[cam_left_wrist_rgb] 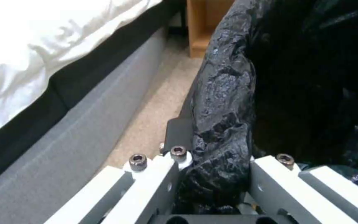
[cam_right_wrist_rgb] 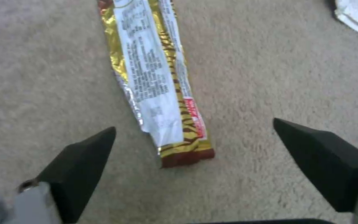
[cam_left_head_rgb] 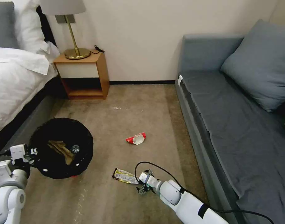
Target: Pick up the trash bin, then pick up the garbage on the floor and place it into the trash bin.
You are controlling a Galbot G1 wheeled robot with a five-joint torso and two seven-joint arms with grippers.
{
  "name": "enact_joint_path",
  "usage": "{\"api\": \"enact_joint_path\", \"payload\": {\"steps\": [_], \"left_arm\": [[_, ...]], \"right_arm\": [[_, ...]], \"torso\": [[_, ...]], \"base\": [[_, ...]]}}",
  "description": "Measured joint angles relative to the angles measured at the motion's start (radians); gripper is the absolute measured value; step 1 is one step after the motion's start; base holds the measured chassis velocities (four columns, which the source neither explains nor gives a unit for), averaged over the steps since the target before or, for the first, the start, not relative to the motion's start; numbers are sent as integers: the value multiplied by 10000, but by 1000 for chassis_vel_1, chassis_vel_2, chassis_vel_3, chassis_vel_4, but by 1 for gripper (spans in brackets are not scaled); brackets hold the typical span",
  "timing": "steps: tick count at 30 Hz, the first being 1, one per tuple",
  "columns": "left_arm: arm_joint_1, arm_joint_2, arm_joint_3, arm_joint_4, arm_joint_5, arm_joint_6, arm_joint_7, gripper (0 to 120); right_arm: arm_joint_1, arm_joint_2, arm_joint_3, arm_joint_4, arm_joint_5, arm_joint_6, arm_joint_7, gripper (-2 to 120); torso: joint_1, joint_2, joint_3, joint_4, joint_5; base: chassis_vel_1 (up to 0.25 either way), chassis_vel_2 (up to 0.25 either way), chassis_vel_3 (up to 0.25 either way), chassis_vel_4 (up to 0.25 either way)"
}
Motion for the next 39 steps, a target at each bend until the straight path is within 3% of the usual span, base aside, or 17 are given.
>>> {"api": "enact_joint_path", "payload": {"steps": [5, 8, 11, 13, 18, 20, 22, 23, 26, 28, 32, 34, 36, 38, 39], "left_arm": [[-34, 7, 24, 54, 0, -8, 6, 4], [-44, 17, 67, 69, 5, -13, 17, 4], [-43, 24, 77, 73, 9, -14, 18, 4], [-42, 38, 81, 84, 12, -15, 21, 4], [-35, 47, 68, 99, 12, -16, 29, 4], [-29, 62, 44, 142, 16, -24, 40, 4], [-35, 62, 45, 156, 17, -25, 43, 4], [-47, 61, 46, 178, 27, -28, 45, 4], [-51, 60, 49, 185, 32, -30, 45, 4], [-80, 46, 84, 234, 79, -45, 49, 4], [-90, 39, 101, 257, 109, -53, 52, 4], [-100, 38, 113, 287, 130, -58, 55, 4], [-100, 38, 113, 287, 130, -58, 55, 4], [-117, 36, 113, 322, 141, -66, 59, 4], [-117, 36, 113, 322, 141, -66, 59, 4]], "right_arm": [[4, 1, -4, -81, -35, 52, 114, 79], [5, 41, 12, -208, -63, 220, 182, 64], [17, 68, 12, -263, -62, 316, 211, 59], [59, 157, 15, -425, -56, 575, 246, 48], [81, 221, 15, -513, -56, 650, 244, 39], [94, 202, -69, -529, -55, 666, 230, 22], [110, 172, -100, -526, -43, 665, 220, 17], [139, 106, -164, -482, 14, 631, 167, 10], [148, 84, -185, -459, 40, 610, 141, 7], [260, -41, -355, -309, 252, 483, -136, 18], [320, -66, -420, -274, 364, 439, -295, 25], [383, -73, -496, -231, 502, 414, -435, 38], [383, -73, -496, -231, 502, 414, -435, 38], [475, -69, -630, -186, 558, 408, -560, 53], [475, -69, -630, -186, 558, 408, -560, 53]], "torso": [[0, 0, 0, 0, 0], [-1, 0, 0, 0, 0], [0, 0, 0, 0, 0], [-1, 0, 0, 0, 0], [0, 0, 0, 0, 0], [0, 0, 0, 0, 1], [0, 0, 0, 0, 0], [0, 0, 0, 0, 0], [-1, 0, 0, 0, 1], [0, 0, 0, 0, 0], [0, 0, 0, 0, 0], [0, 0, 0, 0, 0], [0, 0, 0, 0, 0], [-1, 0, 0, 0, 0], [-1, 0, 0, 0, 0]], "base": [[0, 0, 0, 0], [0, 0, 0, 0], [0, 0, 0, 0], [0, 0, 0, 0], [0, 0, 0, 0], [0, 0, 0, 0], [0, 0, 0, 0], [0, 0, 0, 0], [0, 0, 0, 0], [0, 0, 0, 0], [0, 0, 0, 0], [0, 0, 0, 0], [0, 0, 0, 0], [0, 0, 0, 0], [0, 0, 0, 0]]}}
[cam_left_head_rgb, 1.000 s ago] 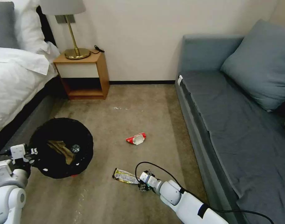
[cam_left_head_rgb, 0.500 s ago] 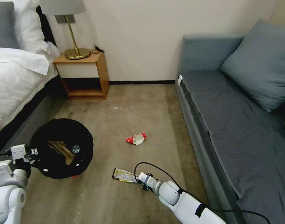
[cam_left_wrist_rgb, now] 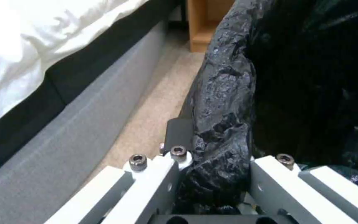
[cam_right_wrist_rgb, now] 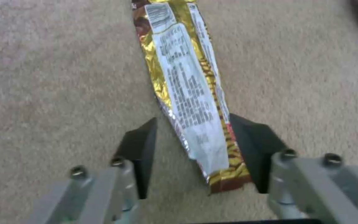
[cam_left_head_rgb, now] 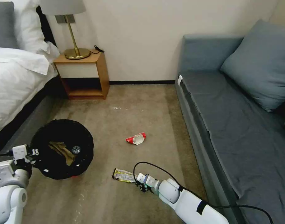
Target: Pick up the trash bin, then pick up the garbage on the floor and place it into the trash bin.
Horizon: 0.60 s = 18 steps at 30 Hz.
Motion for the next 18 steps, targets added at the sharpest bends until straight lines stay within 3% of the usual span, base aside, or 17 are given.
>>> {"api": "enact_joint_path", "payload": {"steps": [6, 8, 16, 18], "left_arm": [[-8, -23, -70, 29, 3, -28, 5, 4], [-25, -28, -79, 32, 0, -32, 6, 4], [-118, -29, -58, 158, -3, -58, 7, 4], [-122, -31, -47, 176, 2, -67, 7, 4]], "right_arm": [[264, 340, -62, -569, -472, -201, -11, 79], [291, 402, -46, -748, -572, -227, -21, 79], [405, 605, 129, -1274, -641, -122, -55, 53], [444, 650, 168, -1393, -641, -62, -55, 41]], "torso": [[0, 0, 0, 0, 0], [0, 0, 0, 0, 0], [0, 0, 0, 0, 0], [1, 0, 0, 0, 0]], "base": [[0, 0, 0, 0], [0, 0, 0, 0], [0, 0, 0, 0], [0, 0, 0, 0]]}}
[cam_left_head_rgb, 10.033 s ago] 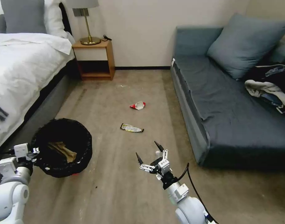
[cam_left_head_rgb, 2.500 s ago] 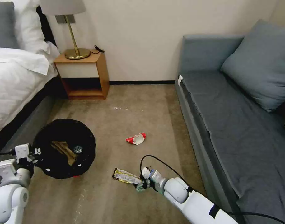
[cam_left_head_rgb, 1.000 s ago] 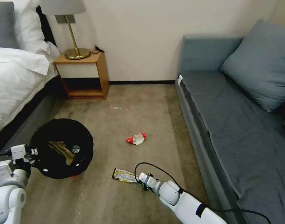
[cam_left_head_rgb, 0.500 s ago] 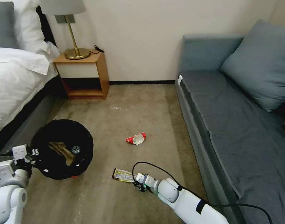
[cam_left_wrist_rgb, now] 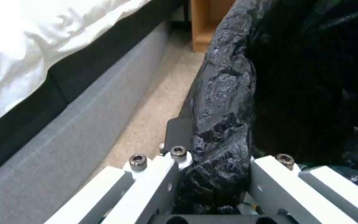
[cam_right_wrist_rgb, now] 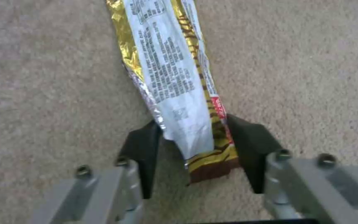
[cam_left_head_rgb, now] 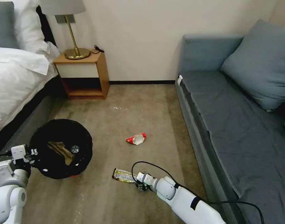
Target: Pick up the trash bin, then pick up the garbage on the floor and place it into the trash bin.
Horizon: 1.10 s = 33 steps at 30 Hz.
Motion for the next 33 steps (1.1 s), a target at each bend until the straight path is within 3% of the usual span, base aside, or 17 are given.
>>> {"api": "enact_joint_path", "payload": {"steps": [5, 12, 17, 22, 24, 28, 30, 33], "left_arm": [[0, -4, 1, 4, 6, -5, 0, 4], [0, -2, 10, 4, 7, -7, -1, 4], [-12, 1, 80, 51, 10, -19, -12, 4], [28, 41, 358, 153, 121, -172, -39, 4], [48, 31, 567, 195, 235, -242, -40, 4], [37, 1, 738, 287, 385, -362, -40, 4], [-8, -2, 885, 480, 501, -509, -67, 4], [-13, 31, 985, 552, 522, -547, -82, 4]], "right_arm": [[14, 10, 18, -77, -18, 75, 0, 28], [-128, -103, 212, 236, 203, 539, 108, 1], [-297, -253, 380, 750, 747, 1114, 544, 0], [-621, -700, 787, 2192, 1383, 2001, 1870, 0], [-654, -888, 980, 2872, 882, 2328, 2472, 0], [-586, -942, 1276, 3194, -285, 2981, 2746, 0], [-416, -974, 1752, 3557, -1963, 3573, 2852, 0], [-255, -1066, 1830, 3917, -2439, 3567, 2949, 0]], "torso": [[0, 0, 1, 0, 0], [0, 0, 0, 0, 0], [0, 0, 0, 0, 1], [0, 0, 0, 0, 2], [0, 0, 0, -1, 1], [0, 0, 0, -1, 2], [0, 0, 0, -1, 0], [0, 0, 0, -1, 0]], "base": [[0, 0, 0, 0], [0, 0, 0, 0], [0, 0, 0, 0], [0, 0, 0, 0], [0, 0, 0, 0], [0, 0, 0, 0], [0, 0, 0, 0], [0, 0, 0, 0]]}}
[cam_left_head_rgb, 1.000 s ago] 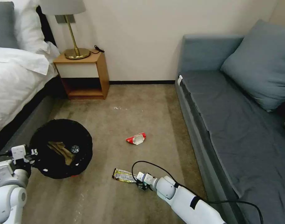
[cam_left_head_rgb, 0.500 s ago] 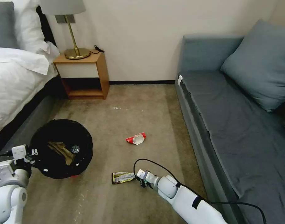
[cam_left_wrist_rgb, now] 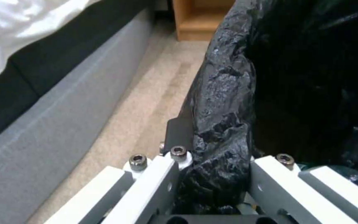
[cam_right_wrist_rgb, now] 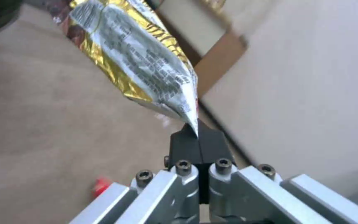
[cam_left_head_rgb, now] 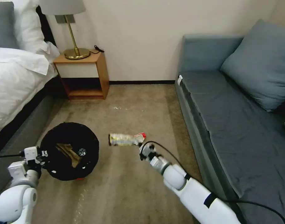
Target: Pick up the trash bin, then pick up the garbage on the floor and place it into the trash bin.
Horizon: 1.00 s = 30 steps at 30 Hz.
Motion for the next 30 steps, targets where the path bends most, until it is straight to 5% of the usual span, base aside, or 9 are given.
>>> {"api": "enact_joint_path", "payload": {"steps": [24, 30], "left_arm": [[-55, -371, 929, -410, 377, 69, -38, 4], [-54, -393, 880, -539, 283, 164, -39, 4]], "right_arm": [[2752, 821, -2119, -1031, -4712, 1642, -148, 0], [2898, 1626, -1634, -1600, -8271, 2955, 38, 0]], "torso": [[-1, 0, 0, 1, -1], [-1, 0, 0, 0, -1]], "base": [[0, 0, 0, 0], [0, 0, 0, 0]]}}
